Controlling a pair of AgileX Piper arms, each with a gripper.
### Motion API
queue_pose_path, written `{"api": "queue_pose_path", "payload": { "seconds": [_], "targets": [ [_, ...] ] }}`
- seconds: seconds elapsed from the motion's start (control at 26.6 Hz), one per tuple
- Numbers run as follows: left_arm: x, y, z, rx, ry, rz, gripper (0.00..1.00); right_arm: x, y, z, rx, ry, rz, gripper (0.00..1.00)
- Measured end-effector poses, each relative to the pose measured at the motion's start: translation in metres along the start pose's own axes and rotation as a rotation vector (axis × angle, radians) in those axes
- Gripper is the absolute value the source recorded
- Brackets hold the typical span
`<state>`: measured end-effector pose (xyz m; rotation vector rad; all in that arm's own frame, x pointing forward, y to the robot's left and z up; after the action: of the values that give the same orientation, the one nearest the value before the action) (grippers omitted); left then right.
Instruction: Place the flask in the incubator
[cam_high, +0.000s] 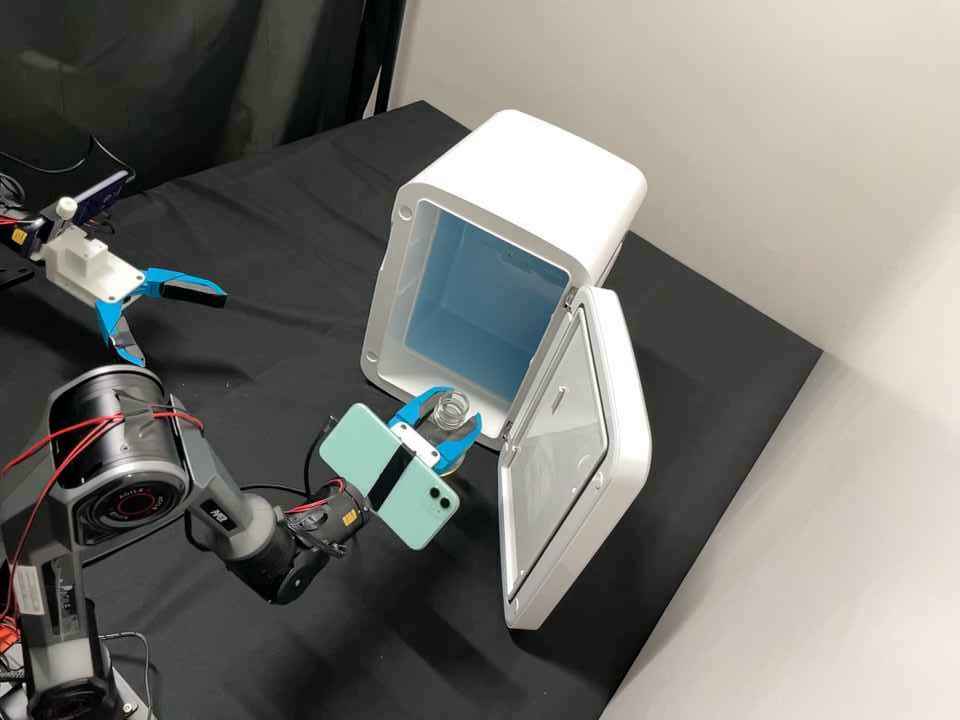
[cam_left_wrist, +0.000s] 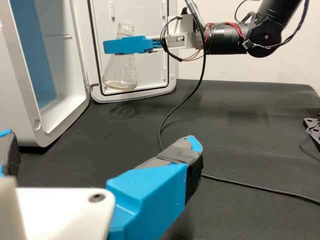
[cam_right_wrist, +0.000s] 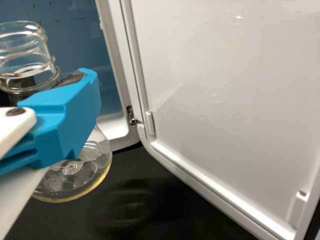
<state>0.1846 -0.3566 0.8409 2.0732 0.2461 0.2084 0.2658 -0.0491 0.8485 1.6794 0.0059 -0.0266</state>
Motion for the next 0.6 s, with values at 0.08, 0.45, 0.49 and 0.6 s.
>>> {"api": "queue_pose_path", "payload": {
  "seconds": [0.08,0.45,0.49,0.6],
  "targets": [
    [0.000,-0.0006,0.000,-0.001,0.001,-0.003,1.00,0.002,0.002,-0.001,-0.001,0.006,0.008,0.00],
    [0.000,-0.0006,0.000,-0.001,0.001,-0.003,1.00,0.013,0.004,-0.007,-0.004,0.034,0.023,0.00],
    [0.000,-0.0006,0.000,-0.001,0.001,-0.003,1.00,0.013,0.004,-0.008,-0.002,0.033,0.025,0.00],
    [0.000,-0.0005,0.000,-0.001,0.001,-0.003,1.00,0.014,0.003,-0.010,-0.004,0.042,0.022,0.00]
  ]
}}
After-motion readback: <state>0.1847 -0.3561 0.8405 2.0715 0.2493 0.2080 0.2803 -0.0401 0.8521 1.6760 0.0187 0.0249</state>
